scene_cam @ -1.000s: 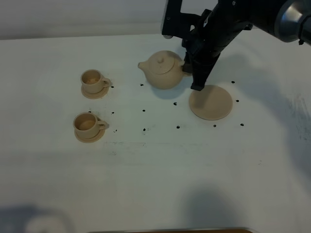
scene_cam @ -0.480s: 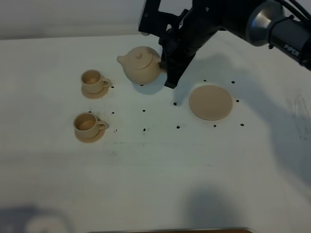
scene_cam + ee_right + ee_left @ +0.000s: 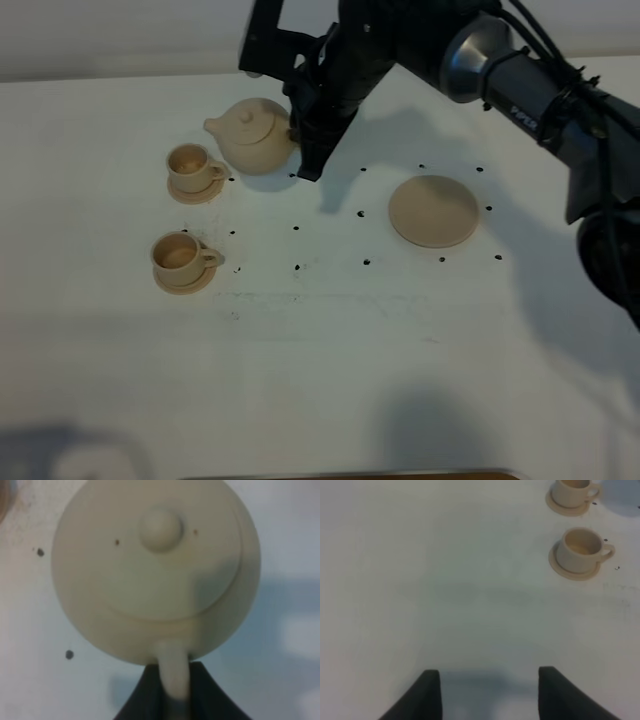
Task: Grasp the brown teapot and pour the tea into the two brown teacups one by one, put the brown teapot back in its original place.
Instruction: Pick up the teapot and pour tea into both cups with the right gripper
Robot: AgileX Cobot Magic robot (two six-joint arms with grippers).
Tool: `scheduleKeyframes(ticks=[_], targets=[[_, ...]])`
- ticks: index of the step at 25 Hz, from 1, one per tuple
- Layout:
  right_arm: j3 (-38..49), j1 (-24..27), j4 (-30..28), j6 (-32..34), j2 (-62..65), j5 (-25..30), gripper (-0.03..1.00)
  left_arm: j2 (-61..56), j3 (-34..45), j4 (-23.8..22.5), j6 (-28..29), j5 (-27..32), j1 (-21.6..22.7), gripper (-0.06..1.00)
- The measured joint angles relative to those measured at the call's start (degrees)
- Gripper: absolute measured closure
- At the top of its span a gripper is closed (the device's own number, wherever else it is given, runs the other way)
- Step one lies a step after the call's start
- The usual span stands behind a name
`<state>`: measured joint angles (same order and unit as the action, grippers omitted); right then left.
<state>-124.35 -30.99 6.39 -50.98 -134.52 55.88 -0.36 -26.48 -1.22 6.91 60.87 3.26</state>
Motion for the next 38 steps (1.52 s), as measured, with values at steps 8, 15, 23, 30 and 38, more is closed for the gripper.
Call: scheduleKeyframes(ticks=[8, 15, 23, 30, 38], targets=[[-3.66, -0.60, -3.35, 0.91, -2.63, 0.87, 0.88, 0.00, 0.00, 0.00, 0.00, 0.00, 0.00, 0.44], [-3.66, -0.91, -4.63, 0.91, -3.25, -0.35, 0.88, 0.00, 0.00, 0.00, 0.00, 0.00, 0.00, 0.44], [-6.46, -0.99, -4.99, 1.30, -4.33, -1.93, 0.88, 0.00, 0.00, 0.00, 0.00, 0.00, 0.00, 0.44], [-9.22, -1.32, -5.13, 2.17, -5.54, -2.50, 0.88, 0.00, 0.00, 0.00, 0.00, 0.00, 0.00, 0.44], [-9.35, -2.74, -7.39, 2.39, -6.15, -3.10, 0.88, 0.00, 0.00, 0.00, 0.00, 0.00, 0.00, 0.44]])
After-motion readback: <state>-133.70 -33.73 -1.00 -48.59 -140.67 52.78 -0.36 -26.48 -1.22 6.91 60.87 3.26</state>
